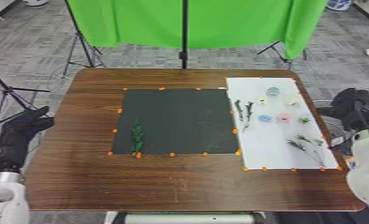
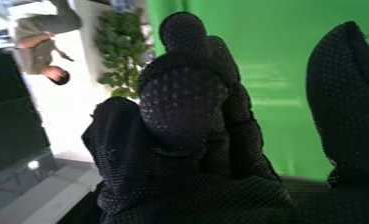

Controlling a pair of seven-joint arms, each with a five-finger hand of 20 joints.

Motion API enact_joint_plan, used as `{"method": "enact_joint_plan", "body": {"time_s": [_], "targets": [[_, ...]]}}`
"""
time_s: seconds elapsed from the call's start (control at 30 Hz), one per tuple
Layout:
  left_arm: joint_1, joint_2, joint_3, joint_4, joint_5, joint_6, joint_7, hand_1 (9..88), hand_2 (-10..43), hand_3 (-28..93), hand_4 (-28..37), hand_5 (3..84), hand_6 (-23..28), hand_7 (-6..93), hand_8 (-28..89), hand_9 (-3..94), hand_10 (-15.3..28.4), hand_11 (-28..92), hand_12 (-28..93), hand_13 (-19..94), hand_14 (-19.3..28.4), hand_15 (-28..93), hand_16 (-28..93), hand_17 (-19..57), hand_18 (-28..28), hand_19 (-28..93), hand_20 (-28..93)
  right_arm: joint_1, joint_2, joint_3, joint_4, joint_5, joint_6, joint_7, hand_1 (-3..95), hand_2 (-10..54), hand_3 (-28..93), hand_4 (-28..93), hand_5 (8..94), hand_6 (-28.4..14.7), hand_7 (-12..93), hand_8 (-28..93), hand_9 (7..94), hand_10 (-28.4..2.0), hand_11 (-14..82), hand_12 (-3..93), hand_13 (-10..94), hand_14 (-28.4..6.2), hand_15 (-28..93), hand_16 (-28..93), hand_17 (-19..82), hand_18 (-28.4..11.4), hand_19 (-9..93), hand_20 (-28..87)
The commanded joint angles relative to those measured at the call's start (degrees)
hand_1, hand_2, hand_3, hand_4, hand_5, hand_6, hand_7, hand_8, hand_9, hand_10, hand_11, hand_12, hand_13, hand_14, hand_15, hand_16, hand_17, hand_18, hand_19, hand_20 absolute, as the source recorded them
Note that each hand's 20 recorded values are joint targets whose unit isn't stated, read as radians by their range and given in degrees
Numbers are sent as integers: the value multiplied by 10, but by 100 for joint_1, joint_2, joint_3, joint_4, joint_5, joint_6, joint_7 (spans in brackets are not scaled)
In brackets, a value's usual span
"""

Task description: Arrange flowers

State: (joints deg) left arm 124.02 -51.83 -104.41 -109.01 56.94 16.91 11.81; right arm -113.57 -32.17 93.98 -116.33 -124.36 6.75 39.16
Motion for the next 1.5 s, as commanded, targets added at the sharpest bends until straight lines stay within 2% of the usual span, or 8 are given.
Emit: {"method": "enact_joint_plan", "body": {"time_s": [0.03,0.6,0.8,0.87,0.93,1.23,1.3,1.5], "targets": [[-68,-89,146,-10,156,-261,-175,232,240,614,-283,496,77,90,-61,517,162,195,99,424,193,178,-41,130,121,114,155,-39,-53,-385,170,268,-365,123,331,-95,631,-108,620,-53,197,-49,760,-151,267,272,901,-39,540,346,593,-160,932,497],[-43,-121,142,-53,189,-356,-245,237,221,622,-283,495,78,88,-60,515,162,195,99,423,194,178,-40,128,122,118,152,-209,-102,-609,293,453,-837,211,346,-95,625,-116,646,-55,194,-48,788,-138,280,270,905,-34,538,349,598,-156,932,495],[-22,-115,117,-77,182,-319,-241,239,214,624,-283,494,78,88,-60,515,161,196,99,423,193,177,-40,127,122,118,152,-117,-96,-777,375,495,-705,225,408,-95,629,-136,685,-41,228,-53,829,-132,295,268,914,-31,536,349,609,-144,932,484],[-29,-112,121,-74,187,-340,-243,241,212,622,-283,494,77,88,-60,515,161,196,99,423,193,177,-40,127,122,118,151,-129,-80,-782,376,519,-638,255,473,-95,570,-141,710,-36,231,127,853,-126,300,269,926,-26,528,351,620,-140,932,479],[-24,-124,123,-78,192,-344,-242,240,211,623,-283,493,77,88,-60,515,161,196,99,423,194,177,-40,127,122,118,151,-113,-53,-833,394,418,-433,254,523,-95,520,-135,732,-32,243,185,866,-123,309,270,935,-22,527,349,626,-139,932,480],[49,-120,62,-127,212,-346,-281,240,202,624,-283,494,78,87,-60,515,161,196,99,423,195,178,-40,127,121,118,151,-95,139,-576,-24,-88,-388,19,575,-95,553,-141,777,-16,322,191,907,-106,362,289,937,-11,588,298,662,-135,932,498],[52,-110,60,-127,216,-366,-291,241,201,624,-283,494,78,87,-60,515,162,196,99,422,195,178,-40,126,122,118,151,-214,219,-430,-442,-190,-454,161,575,-95,558,-140,779,-15,328,185,908,-104,370,289,937,-11,591,296,663,-134,932,502],[111,-102,-1,-165,245,-380,-337,241,198,625,-283,493,78,87,-59,514,161,196,99,421,195,178,-39,126,122,118,150,680,342,-1076,-904,-135,-50,189,569,-95,569,-132,784,-15,341,172,911,-103,384,289,937,-9,601,293,665,-135,932,515]]}}
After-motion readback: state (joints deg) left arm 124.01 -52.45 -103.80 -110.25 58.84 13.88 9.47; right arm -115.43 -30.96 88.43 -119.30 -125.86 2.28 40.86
